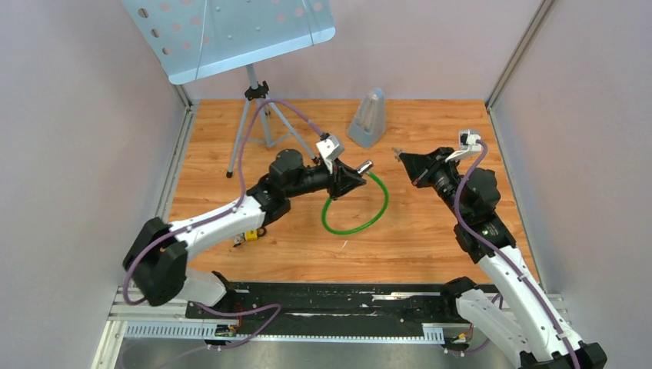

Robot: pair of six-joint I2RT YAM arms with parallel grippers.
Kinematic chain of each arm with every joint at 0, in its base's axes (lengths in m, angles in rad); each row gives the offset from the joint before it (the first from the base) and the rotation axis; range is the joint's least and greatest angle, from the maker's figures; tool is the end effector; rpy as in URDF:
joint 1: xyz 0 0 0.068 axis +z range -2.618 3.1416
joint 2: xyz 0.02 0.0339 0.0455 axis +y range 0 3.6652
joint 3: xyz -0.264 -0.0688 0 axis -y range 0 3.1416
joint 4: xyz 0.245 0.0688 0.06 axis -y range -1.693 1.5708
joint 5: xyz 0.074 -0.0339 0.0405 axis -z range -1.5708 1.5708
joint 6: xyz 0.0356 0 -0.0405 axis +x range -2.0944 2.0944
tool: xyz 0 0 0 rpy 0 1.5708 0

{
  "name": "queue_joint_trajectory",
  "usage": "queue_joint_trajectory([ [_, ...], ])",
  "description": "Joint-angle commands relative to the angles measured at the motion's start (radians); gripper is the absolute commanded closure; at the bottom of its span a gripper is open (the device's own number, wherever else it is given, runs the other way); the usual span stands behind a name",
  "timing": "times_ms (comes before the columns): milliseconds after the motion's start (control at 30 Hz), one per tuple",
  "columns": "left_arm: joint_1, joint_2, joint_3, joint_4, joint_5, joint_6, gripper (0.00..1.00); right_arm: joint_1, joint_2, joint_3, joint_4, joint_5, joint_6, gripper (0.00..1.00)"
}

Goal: Lock with the key
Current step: Place the lock at the center of the board, then place the key at the center of the board.

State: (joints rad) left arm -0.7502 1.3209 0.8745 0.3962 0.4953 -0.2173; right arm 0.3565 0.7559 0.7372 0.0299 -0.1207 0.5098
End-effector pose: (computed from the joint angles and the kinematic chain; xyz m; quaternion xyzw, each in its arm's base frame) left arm 0.2129 -0.2215 0.3124 0.3479 0.6333 -0.4680 0.5088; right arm 0.1703 0.0680 0.3512 0.0110 0.7031 0.3364 0.6264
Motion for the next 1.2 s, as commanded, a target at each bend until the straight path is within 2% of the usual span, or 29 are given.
queue_joint_trajectory([
  [0,-0.042,0.176,0.074,0.306,-0.205,-0.259,1.00,0.000,-0.031,0.024,-0.169,0.039,0.148,1.00],
  [67,-0.060,0.269,0.086,0.454,-0.232,-0.354,1.00,-0.001,-0.047,0.006,-0.202,0.043,0.178,1.00],
  [167,-0.078,0.388,0.129,0.512,-0.326,-0.475,1.00,-0.001,-0.069,-0.010,-0.263,0.045,0.206,1.00],
  [233,-0.083,0.433,0.149,0.484,-0.393,-0.557,1.00,-0.002,-0.089,-0.026,-0.293,0.062,0.226,1.00],
  [367,-0.084,0.501,0.184,0.282,-0.535,-0.646,1.00,-0.001,-0.089,-0.082,-0.305,0.062,0.276,1.00],
  [533,-0.085,0.520,0.200,0.101,-0.649,-0.621,0.71,-0.001,-0.015,-0.131,-0.315,0.059,0.335,1.00],
  [633,-0.085,0.502,0.201,-0.040,-0.722,-0.567,0.58,-0.001,0.057,-0.148,-0.316,0.052,0.352,1.00],
  [767,-0.087,0.475,0.196,-0.152,-0.790,-0.497,0.24,0.000,0.177,-0.153,-0.299,0.010,0.349,1.00],
  [800,-0.086,0.463,0.197,-0.175,-0.807,-0.476,0.20,0.001,0.207,-0.152,-0.289,-0.008,0.338,1.00],
  [833,-0.090,0.455,0.196,-0.222,-0.833,-0.468,0.09,0.001,0.233,-0.149,-0.281,-0.020,0.332,1.00],
  [867,-0.091,0.436,0.192,-0.239,-0.847,-0.449,0.05,0.004,0.254,-0.149,-0.266,-0.026,0.327,1.00],
  [900,-0.096,0.425,0.185,-0.271,-0.884,-0.442,0.01,0.010,0.277,-0.151,-0.249,-0.029,0.320,1.00],
  [1000,-0.099,0.358,0.168,-0.349,-0.945,-0.424,0.00,0.026,0.358,-0.137,-0.234,-0.025,0.301,1.00],
  [1167,-0.100,0.227,0.175,-0.528,-1.017,-0.438,0.00,0.054,0.495,-0.095,-0.218,0.002,0.277,0.93],
])
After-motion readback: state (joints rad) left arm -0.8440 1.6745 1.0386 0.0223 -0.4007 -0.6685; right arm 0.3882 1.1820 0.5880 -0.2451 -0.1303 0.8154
